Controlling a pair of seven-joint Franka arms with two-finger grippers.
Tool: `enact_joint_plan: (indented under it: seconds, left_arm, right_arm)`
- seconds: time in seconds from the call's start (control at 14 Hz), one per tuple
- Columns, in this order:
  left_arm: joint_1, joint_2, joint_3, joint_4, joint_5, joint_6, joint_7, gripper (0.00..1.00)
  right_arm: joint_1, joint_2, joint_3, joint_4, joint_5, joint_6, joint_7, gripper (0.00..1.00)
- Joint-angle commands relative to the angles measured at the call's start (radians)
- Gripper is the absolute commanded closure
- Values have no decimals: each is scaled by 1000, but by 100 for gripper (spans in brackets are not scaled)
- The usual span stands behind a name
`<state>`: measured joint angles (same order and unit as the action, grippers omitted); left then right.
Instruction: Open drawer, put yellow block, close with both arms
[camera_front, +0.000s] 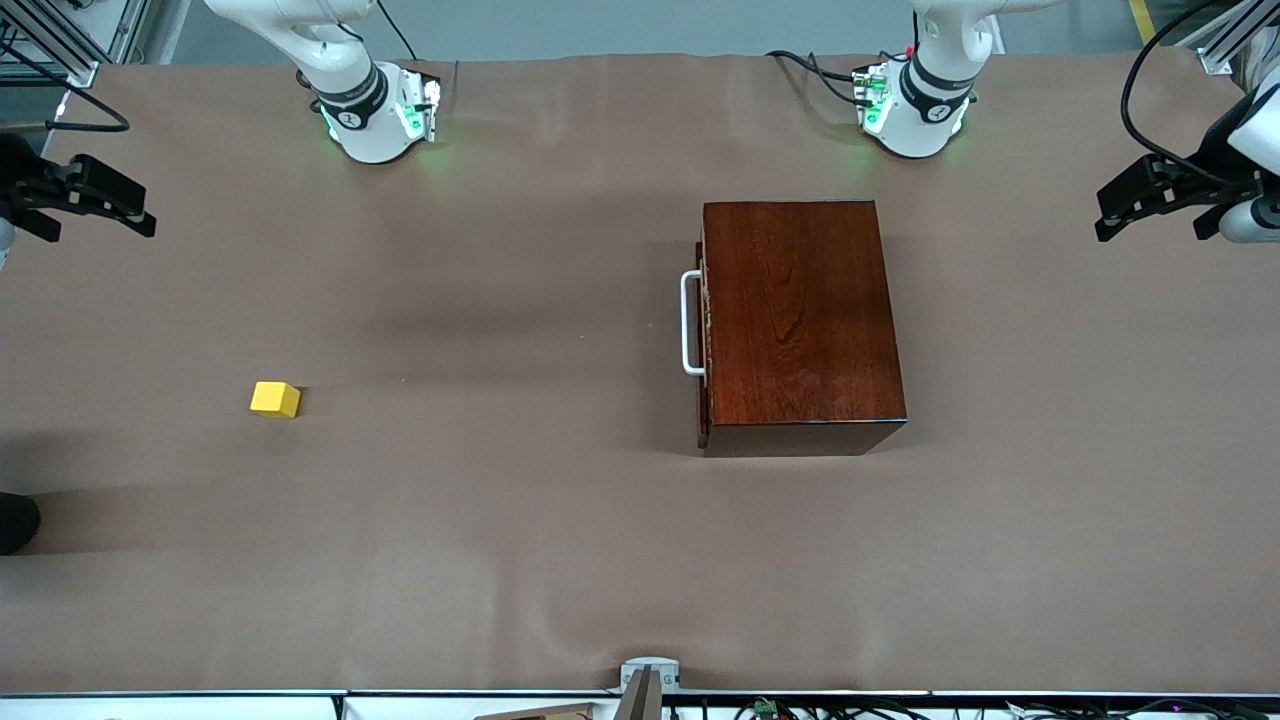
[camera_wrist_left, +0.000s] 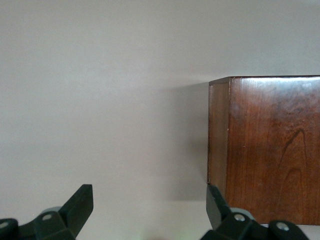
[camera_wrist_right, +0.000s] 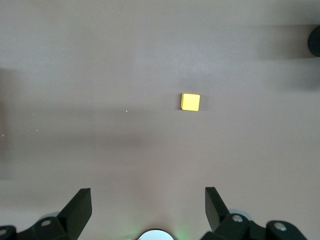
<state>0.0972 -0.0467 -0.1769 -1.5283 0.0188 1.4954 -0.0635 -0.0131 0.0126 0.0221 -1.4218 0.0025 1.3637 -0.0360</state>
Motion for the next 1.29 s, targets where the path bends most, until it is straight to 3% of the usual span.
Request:
enact_joint_plan:
  seconds: [0.0,1.21]
  left_arm:
    - [7,11,-9,22,21,-23,5,0]
    - [-4,13,-24,25,15,-23,-10,0]
  right_arm:
    - [-2,1,1,9,1,-12,1,0]
    - [-5,3,-1,9,1,-12,1,0]
